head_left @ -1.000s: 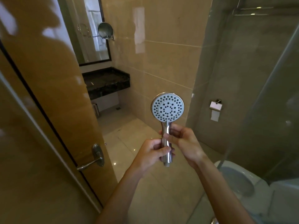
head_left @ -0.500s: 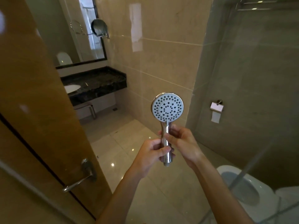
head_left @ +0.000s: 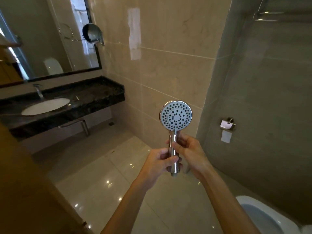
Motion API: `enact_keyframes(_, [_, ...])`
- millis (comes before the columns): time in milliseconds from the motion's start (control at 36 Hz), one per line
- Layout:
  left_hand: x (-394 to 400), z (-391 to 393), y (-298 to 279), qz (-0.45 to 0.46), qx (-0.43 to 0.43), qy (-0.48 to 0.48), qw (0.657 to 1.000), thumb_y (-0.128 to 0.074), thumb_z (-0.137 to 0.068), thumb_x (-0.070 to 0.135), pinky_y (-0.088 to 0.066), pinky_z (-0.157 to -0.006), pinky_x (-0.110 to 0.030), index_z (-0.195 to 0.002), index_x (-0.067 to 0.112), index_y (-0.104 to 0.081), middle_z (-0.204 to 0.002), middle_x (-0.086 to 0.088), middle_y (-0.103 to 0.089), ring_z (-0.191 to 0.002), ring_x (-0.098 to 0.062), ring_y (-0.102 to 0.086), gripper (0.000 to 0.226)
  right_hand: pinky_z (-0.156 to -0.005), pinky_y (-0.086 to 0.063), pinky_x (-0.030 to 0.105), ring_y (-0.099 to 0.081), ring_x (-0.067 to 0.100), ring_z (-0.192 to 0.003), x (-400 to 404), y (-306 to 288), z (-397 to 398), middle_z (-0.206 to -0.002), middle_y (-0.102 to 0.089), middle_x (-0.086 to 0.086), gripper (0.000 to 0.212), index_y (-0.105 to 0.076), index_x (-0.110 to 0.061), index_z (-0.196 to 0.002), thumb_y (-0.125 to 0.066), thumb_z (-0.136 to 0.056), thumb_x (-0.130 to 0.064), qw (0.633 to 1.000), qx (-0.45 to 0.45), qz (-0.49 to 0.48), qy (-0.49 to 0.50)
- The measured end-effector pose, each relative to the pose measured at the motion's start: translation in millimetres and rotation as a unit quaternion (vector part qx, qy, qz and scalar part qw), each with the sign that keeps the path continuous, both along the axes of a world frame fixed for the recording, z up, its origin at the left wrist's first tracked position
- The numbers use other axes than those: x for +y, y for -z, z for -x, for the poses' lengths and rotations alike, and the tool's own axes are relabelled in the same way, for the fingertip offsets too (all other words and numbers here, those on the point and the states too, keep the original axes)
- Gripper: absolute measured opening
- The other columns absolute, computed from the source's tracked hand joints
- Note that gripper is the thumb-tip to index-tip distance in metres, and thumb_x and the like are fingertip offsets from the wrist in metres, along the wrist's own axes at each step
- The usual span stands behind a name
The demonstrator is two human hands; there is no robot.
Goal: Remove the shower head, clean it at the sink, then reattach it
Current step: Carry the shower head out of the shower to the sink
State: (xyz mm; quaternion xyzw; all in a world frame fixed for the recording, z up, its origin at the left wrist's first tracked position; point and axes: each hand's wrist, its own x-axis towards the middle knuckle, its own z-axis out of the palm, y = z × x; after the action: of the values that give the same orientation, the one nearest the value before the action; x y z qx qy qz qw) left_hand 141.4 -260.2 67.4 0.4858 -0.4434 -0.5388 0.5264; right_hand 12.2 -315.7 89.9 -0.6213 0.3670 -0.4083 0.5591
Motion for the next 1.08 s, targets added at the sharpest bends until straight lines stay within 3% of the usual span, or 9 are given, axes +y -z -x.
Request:
enact_keyframes(83, [-23.4, -15.2, -6.0, -0.002, 0.004, 0.006, 1.000, -0.063, -0.090, -0.001, -0.050, -0.085, -0.065, -0.105, -0.020, -0.057, -0.089, -0.022, -0.067, -0.084, -0.037, -0.070, 0.026, -0.065, -0.057, 0.028, -0.073, 0.018, -0.078, -20.7, -5.2, -16.1, -0.092, -0.077, 0.002, 0.024, -0.074, -0.021, -0.094, -0.058, -0.097, -0.002, 1.000, -0.015, -0.008, -0.001])
enact_keyframes(250, [-61.1, -36.8, -7.9, -0.002, -0.010, 0.017, 1.000, -0.063, -0.091, 0.000, -0.056, -0.078, -0.051, -0.104, -0.019, -0.059, -0.089, -0.023, -0.068, -0.083, -0.035, -0.070, 0.024, -0.064, -0.056, 0.023, -0.075, 0.016, -0.082, -54.2, -6.5, -36.2, -0.097, -0.077, 0.002, 0.034, -0.075, -0.030, -0.092, -0.057, -0.097, -0.002, 0.999, -0.029, -0.019, 0.005])
enact_keyframes(306, [-70.9, -39.9, -5.5, -0.002, -0.013, 0.016, 1.000, -0.062, -0.091, -0.001, -0.054, -0.073, -0.045, -0.103, -0.020, -0.058, -0.088, -0.024, -0.067, -0.080, -0.032, -0.069, 0.022, -0.064, -0.056, 0.022, -0.074, 0.014, -0.081, -64.7, -5.1, -40.2, -0.097, -0.078, 0.002, 0.034, -0.076, -0.029, -0.091, -0.059, -0.096, 0.000, 0.999, -0.038, -0.028, 0.009])
enact_keyframes(500, [-107.1, -47.9, -2.3, 0.002, -0.001, 0.003, 1.000, -0.063, -0.090, -0.002, -0.056, -0.075, -0.048, -0.104, -0.018, -0.060, -0.089, -0.022, -0.068, -0.080, -0.033, -0.070, 0.021, -0.067, -0.056, 0.020, -0.074, 0.010, -0.085, -104.6, -3.1, -49.7, -0.100, -0.077, 0.000, 0.034, -0.074, -0.029, -0.097, -0.058, -0.096, 0.001, 0.999, -0.032, -0.018, -0.005])
enact_keyframes(694, [-150.8, -56.2, 5.6, 0.020, -0.010, -0.015, 1.000, -0.063, -0.091, 0.000, -0.055, -0.075, -0.048, -0.105, -0.014, -0.062, -0.092, -0.021, -0.071, -0.083, -0.033, -0.072, 0.020, -0.064, -0.055, 0.020, -0.074, 0.013, -0.090, -156.0, 4.4, -56.0, -0.102, -0.077, 0.002, 0.025, -0.070, -0.016, -0.111, -0.061, -0.095, 0.000, 0.998, -0.047, -0.029, -0.028])
enact_keyframes(778, [-175.7, -59.8, 9.9, 0.027, -0.023, -0.037, 0.999, -0.064, -0.091, 0.002, -0.059, -0.070, -0.040, -0.105, -0.010, -0.065, -0.090, -0.017, -0.073, -0.083, -0.031, -0.074, 0.019, -0.066, -0.056, 0.021, -0.074, 0.014, -0.091, -184.5, 4.9, -60.5, -0.102, -0.078, 0.002, 0.025, -0.068, -0.010, -0.115, -0.060, -0.095, 0.002, 0.997, -0.048, -0.033, -0.059])
enact_keyframes(917, [-217.3, -64.0, 11.3, 0.018, -0.014, -0.082, 0.996, -0.063, -0.090, -0.001, -0.059, -0.067, -0.038, -0.102, -0.009, -0.066, -0.083, -0.010, -0.074, -0.077, -0.026, -0.075, 0.015, -0.071, -0.058, 0.023, -0.074, 0.015, -0.095, -235.4, 1.6, -69.6, -0.103, -0.078, 0.003, 0.027, -0.068, -0.011, -0.117, -0.061, -0.094, 0.001, 0.994, -0.040, -0.029, -0.100])
enact_keyframes(1083, [-256.2, -72.1, 9.5, 0.023, -0.011, -0.122, 0.992, -0.061, -0.090, -0.004, -0.056, -0.070, -0.040, -0.100, -0.011, -0.065, -0.083, -0.014, -0.071, -0.074, -0.026, -0.072, 0.013, -0.071, -0.057, 0.022, -0.074, 0.015, -0.096, -285.5, 4.4, -85.0, -0.103, -0.078, 0.000, 0.026, -0.069, -0.014, -0.116, -0.063, -0.094, -0.001, 0.990, -0.027, -0.018, -0.136])
